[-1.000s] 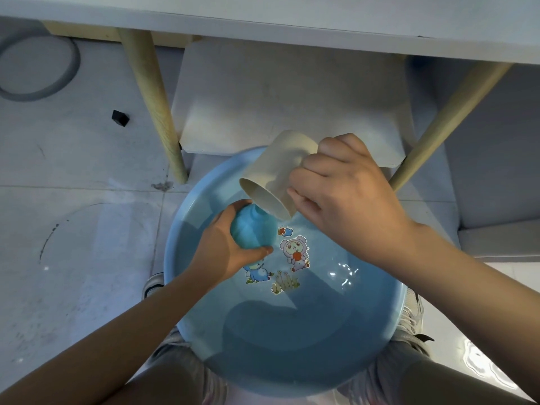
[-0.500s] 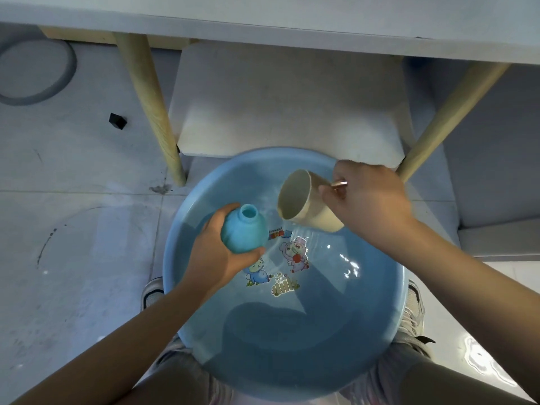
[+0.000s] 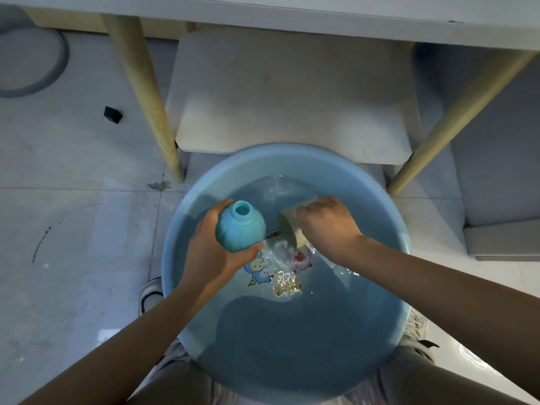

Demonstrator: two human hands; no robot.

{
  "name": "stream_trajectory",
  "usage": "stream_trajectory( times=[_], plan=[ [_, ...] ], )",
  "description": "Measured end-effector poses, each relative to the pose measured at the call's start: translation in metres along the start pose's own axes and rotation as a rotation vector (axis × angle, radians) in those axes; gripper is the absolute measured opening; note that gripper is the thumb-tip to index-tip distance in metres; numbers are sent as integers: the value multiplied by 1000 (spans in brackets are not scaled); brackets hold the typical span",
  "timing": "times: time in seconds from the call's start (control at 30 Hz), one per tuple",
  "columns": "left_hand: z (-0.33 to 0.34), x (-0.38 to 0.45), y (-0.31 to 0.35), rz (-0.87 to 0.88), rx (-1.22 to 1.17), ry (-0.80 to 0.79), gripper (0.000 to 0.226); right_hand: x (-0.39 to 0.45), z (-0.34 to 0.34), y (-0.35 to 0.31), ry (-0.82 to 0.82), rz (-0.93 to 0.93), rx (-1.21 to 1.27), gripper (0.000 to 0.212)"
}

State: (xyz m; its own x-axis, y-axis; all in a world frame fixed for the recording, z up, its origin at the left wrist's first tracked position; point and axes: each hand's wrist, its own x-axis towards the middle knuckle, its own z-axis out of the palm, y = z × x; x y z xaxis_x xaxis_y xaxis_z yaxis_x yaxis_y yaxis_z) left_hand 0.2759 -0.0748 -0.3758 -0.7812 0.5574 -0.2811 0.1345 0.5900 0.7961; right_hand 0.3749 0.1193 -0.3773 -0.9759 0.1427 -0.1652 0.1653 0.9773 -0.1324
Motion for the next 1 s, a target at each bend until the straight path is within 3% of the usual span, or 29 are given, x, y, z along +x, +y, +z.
stream_trajectory(
  times=[0.1,0.2,0.27,0.43,0.63,0.83,1.0],
  plan=[
    [-1,1,-1,3,-7,8,84,2,6,-6,35,-99,48,42],
    [-1,1,-2,0,-38,21,81,0,5,0,36,-62,185,38],
    [-2,0,-2,-6,-63,33,79,-2,4,12,60,67,337,27],
    [-1,-3,-1,-15,-100,65,78,-16,-4,35,-72,514,739,37],
    [2,0,2,-12,-117,92,75,-25,-14,46,33,706,1069,31],
    [5,1,3,-16,-66,58,78,-18,-36,39,232,696,1085,35],
    [5,3,4,-11,-43,39,81,-19,-51,34,275,663,985,29]
  ],
)
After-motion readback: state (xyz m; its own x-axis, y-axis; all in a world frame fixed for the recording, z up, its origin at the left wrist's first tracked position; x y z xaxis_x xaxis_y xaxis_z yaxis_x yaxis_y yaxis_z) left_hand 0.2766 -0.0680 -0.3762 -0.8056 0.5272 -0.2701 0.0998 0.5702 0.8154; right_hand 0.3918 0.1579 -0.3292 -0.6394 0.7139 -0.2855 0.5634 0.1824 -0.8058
